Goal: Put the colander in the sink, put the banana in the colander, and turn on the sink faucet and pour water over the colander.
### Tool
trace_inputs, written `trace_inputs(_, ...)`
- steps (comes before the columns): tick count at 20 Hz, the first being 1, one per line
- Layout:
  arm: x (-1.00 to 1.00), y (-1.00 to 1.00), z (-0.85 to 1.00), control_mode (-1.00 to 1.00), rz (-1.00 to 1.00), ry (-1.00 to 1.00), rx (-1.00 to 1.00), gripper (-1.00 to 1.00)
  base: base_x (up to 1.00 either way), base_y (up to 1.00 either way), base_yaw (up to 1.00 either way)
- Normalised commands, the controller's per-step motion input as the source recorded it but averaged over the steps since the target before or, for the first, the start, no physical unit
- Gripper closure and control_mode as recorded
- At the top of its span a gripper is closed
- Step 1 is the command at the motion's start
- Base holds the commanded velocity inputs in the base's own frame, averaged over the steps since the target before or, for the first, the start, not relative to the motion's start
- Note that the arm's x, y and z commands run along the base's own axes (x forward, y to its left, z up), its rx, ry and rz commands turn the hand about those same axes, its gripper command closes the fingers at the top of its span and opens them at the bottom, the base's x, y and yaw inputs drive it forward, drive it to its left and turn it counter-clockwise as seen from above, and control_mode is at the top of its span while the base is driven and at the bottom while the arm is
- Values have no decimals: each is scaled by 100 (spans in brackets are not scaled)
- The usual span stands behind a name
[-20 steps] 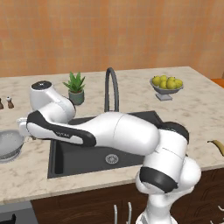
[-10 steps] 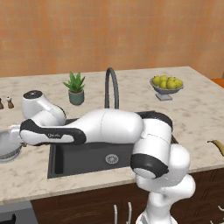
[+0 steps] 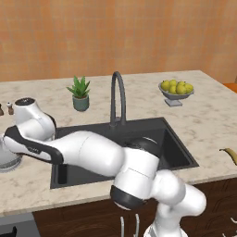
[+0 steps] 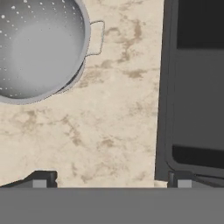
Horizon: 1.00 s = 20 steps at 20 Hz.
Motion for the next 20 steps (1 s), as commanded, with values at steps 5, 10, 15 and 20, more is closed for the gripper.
trace_inputs(5,19,8,-13,-100,-1,1,0,-100,0,0,0)
trace_inputs(10,12,0,-23,-100,0,1,0,-100,0,0,0)
trace_inputs(15,8,0,-33,-100,0,0,0,-100,0,0,0)
trace_inputs(20,15,6,-26,-100,0,0,0,-100,0,0,0)
